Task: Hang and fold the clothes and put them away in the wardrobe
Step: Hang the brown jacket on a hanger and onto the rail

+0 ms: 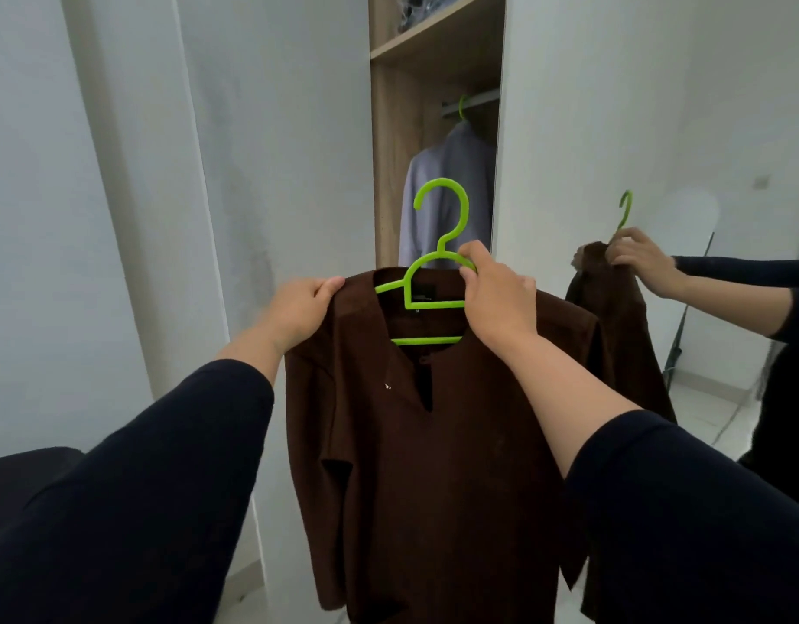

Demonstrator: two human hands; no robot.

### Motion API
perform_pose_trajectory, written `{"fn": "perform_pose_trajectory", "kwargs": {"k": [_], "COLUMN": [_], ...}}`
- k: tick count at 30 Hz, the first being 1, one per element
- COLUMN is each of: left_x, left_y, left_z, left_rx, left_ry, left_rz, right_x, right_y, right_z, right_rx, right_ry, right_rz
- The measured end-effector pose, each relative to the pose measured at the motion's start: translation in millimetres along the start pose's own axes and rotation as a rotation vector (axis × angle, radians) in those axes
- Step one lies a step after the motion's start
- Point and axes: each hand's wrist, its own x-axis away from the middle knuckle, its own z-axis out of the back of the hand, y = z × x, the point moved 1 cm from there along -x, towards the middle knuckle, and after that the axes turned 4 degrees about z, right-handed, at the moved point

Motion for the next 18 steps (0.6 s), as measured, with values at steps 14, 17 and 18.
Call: {"fn": "perform_pose_trajectory", "kwargs": {"k": [14, 17, 18], "left_x": [-71, -101, -111], "left_y": [-68, -64, -63], "left_z": [-49, -40, -40], "left_rx": [-0.060, -0.027, 0.052], "left_ry": [0.165, 0.083, 0.029], "left_rz": [-0.367, -0.273, -0.235], "right_x": [-47, -57, -60], "right_y": [14, 13, 13], "right_z": [-43, -54, -56], "right_rx": [0.093, 0.121, 0.120], "right_ry": [0.049, 0.061, 0.056], "right_rz": [-0.163, -0.108, -0.079]}}
